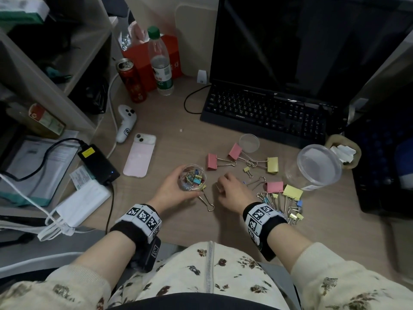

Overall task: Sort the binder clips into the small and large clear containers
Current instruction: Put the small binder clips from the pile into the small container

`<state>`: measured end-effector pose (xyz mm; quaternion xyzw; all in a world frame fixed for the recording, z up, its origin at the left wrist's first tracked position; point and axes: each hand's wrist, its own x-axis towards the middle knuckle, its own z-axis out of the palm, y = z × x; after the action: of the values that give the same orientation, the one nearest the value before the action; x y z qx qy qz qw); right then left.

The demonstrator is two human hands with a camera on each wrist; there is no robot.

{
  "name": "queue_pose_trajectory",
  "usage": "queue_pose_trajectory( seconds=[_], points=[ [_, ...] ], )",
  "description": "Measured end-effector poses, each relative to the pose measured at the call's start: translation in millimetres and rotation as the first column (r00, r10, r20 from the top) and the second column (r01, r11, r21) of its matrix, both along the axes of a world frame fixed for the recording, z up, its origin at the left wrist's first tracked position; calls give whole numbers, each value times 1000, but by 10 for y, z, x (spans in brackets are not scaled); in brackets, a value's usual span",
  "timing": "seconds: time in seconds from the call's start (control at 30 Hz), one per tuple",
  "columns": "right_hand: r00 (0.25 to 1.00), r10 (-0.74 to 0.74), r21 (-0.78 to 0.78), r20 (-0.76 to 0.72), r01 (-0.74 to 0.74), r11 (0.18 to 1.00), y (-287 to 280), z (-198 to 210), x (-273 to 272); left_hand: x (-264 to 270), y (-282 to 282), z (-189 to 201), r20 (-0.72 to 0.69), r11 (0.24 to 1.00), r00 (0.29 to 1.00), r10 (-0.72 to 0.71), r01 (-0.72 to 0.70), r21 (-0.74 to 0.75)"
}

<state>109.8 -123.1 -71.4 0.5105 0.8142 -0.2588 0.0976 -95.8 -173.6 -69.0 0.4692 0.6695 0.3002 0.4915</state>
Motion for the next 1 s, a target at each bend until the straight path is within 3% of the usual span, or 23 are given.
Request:
queue_pose_trajectory(
  seconds=[0.33,0.57,0.7,0.87,1.0],
  points=[
    [998,-6,-58,58,9,998,-14,40,109,84,118,-53,-19,999,999,-45,45,4],
    [935,-239,43,-261,258,965,105,315,187,196,219,-85,2,995,996,-94,94,-24],
    [869,-153,44,-470,196,980,137,489,153,298,298,-107,18,991,991,-134,134,-14],
    [907,17,168,-422,60,984,130,377,111,473,432,-48,69,975,973,-220,217,41],
    [901,-16,251,-433,137,958,183,334,283,448,504,-160,-33,984,983,-180,179,-20]
  ],
)
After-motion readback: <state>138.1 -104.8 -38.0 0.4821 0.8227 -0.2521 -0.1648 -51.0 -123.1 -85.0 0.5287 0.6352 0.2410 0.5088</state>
